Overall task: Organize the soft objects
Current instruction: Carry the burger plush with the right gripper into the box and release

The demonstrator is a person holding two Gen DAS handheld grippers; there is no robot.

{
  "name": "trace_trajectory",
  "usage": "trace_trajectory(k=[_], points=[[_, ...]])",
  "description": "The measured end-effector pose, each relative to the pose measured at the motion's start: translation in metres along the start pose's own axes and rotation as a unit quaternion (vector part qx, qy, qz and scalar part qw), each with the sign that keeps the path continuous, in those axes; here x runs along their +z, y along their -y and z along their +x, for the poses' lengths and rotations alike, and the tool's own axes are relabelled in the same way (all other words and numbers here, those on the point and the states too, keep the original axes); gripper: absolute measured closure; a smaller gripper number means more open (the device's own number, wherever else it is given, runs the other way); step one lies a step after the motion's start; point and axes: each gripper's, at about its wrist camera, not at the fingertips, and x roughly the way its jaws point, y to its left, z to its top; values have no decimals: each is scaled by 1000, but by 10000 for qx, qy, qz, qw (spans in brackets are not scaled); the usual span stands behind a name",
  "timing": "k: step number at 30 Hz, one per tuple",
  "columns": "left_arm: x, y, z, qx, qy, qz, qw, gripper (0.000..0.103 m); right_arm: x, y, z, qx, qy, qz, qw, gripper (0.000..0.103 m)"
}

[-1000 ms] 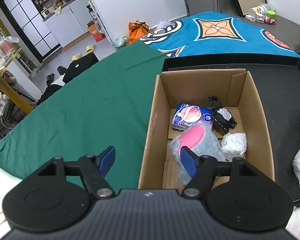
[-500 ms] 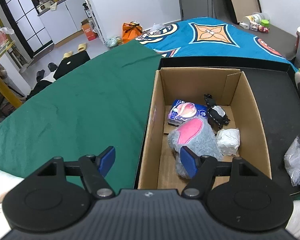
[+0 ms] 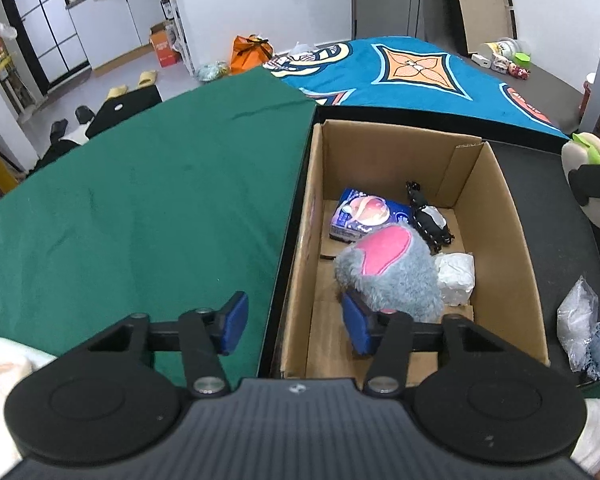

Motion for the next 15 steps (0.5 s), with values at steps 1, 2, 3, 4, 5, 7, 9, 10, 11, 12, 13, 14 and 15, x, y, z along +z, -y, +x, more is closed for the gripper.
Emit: trace_trajectory(k=[1, 2, 3, 4, 5, 7, 9, 10, 11, 12, 13, 14, 15], points=[[0, -2, 1, -29, -22, -21, 10000, 58, 1, -4, 1, 3, -19, -32, 10000, 74], [-1, -3, 3, -48, -59, -52, 10000, 62, 1, -8, 1, 7, -35, -63, 10000, 74], [-1, -4, 5, -64, -92, -91, 9999, 67, 1, -11, 2, 10, -55, -100, 9999, 74], [-1, -6, 6, -77, -115, -120, 9998, 70, 2, -15, 4, 12, -77, -145, 9999, 74], [-2, -6, 8, -98, -125, -130, 9998, 75, 2, -17, 5, 21, -92, -176, 9998, 74], [-4, -7, 7, -162, -92, -117, 9998, 82, 1, -24, 7, 41, -126, -250, 9996, 74], [-5, -7, 7, -177, -83, -87, 9998, 89, 0, -30, 10, 38, -178, -306, 9994, 74], [-6, -8, 8, -180, -88, -94, 9998, 91, 0, -32, 11, 40, -210, -337, 9992, 74], [-6, -9, 9, -181, -99, -103, 9997, 93, 0, -35, 12, 55, -234, -371, 9990, 74], [-6, -10, 10, -195, -102, -121, 9997, 94, 0, -38, 13, 67, -254, -413, 9988, 74], [-6, -10, 10, -217, -93, -140, 9996, 94, 0, -42, 15, 71, -272, -455, 9986, 74], [-6, -11, 9, -237, -84, -150, 9996, 94, 1, -45, 15, 78, -287, -488, 9984, 73], [-7, -12, 9, -256, -74, -152, 9995, 94, 0, -49, 16, 97, -294, -519, 9982, 73]])
